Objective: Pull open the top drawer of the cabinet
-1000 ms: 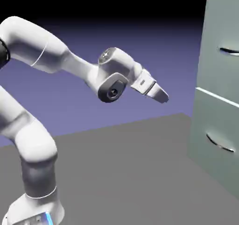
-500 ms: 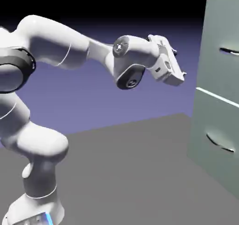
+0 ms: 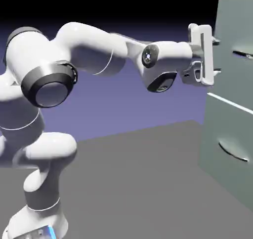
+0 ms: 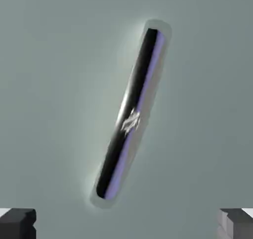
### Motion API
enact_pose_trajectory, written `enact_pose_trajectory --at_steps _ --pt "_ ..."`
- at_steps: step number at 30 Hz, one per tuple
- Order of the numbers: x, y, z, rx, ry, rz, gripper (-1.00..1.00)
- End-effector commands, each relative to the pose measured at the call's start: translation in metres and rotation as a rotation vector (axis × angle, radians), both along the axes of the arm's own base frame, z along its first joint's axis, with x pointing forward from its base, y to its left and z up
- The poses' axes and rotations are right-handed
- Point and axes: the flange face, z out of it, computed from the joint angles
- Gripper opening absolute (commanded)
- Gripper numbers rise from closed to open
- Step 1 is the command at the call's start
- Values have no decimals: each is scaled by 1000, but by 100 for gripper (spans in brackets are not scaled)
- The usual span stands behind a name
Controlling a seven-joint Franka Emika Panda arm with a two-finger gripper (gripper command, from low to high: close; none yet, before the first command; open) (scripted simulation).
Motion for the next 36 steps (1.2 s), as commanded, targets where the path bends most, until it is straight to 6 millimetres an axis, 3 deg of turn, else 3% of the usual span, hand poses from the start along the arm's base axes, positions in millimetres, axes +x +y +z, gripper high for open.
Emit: enact_pose_trajectory --at_steps 1,8,10,19,20,21,36 --pt "5 -2 -1 29 -6 -13 0" --pt "35 -9 -7 212 -53 -102 0" --pt "36 -9 -7 219 -55 -105 0" --pt "86 -9 -7 219 -55 -105 0" --pt "86 -9 -7 219 -55 -105 -100" --pt "86 -9 -7 219 -55 -105 -100" --pt "-7 -9 -7 219 -55 -105 -100"
